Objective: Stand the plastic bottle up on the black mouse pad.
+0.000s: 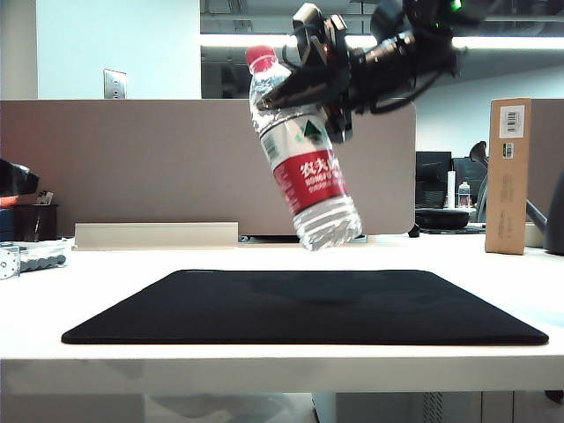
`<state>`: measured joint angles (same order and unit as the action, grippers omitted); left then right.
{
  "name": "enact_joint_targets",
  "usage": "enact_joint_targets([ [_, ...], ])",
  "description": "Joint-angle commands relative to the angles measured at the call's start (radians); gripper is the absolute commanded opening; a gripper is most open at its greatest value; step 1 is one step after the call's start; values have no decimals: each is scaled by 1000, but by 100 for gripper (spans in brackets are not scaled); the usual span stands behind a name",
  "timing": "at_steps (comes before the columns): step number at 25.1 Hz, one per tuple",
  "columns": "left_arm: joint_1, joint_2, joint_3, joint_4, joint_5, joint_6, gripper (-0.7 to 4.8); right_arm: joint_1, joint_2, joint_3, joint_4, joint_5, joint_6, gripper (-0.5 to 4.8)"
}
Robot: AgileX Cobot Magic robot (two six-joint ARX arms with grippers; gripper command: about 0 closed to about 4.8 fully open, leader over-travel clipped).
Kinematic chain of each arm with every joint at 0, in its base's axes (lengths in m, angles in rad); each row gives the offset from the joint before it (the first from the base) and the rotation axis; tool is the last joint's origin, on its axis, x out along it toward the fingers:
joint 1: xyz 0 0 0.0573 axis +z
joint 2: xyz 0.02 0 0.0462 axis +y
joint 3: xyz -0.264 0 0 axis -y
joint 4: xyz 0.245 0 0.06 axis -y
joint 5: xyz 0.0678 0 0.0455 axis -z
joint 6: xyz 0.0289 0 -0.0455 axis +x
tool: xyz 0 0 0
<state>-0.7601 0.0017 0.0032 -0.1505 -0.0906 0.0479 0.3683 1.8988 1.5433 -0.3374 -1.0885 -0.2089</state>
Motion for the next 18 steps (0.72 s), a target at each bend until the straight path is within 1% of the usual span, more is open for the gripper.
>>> enact_joint_targets([
  [1,0,1,4,10,0,-3,-4,-10,-17,-61,195,-102,11,-6],
  [4,0,1,4,9,1,-3,-4,-10,-16,-94,287,-119,10,-6],
  [9,0,1,4,9,1,-3,-4,-18,-13,-171,500,-118,19,-6],
  [11,0,1,4,9,1,-3,-4,-29,14,-217,655,-128,93,-6],
  [16,0,1,4,9,0,-3,-4,-39,68,-261,784,-172,157,-6],
  [18,0,1,4,9,0,-3,-4,-39,81,-261,787,-171,156,-6],
])
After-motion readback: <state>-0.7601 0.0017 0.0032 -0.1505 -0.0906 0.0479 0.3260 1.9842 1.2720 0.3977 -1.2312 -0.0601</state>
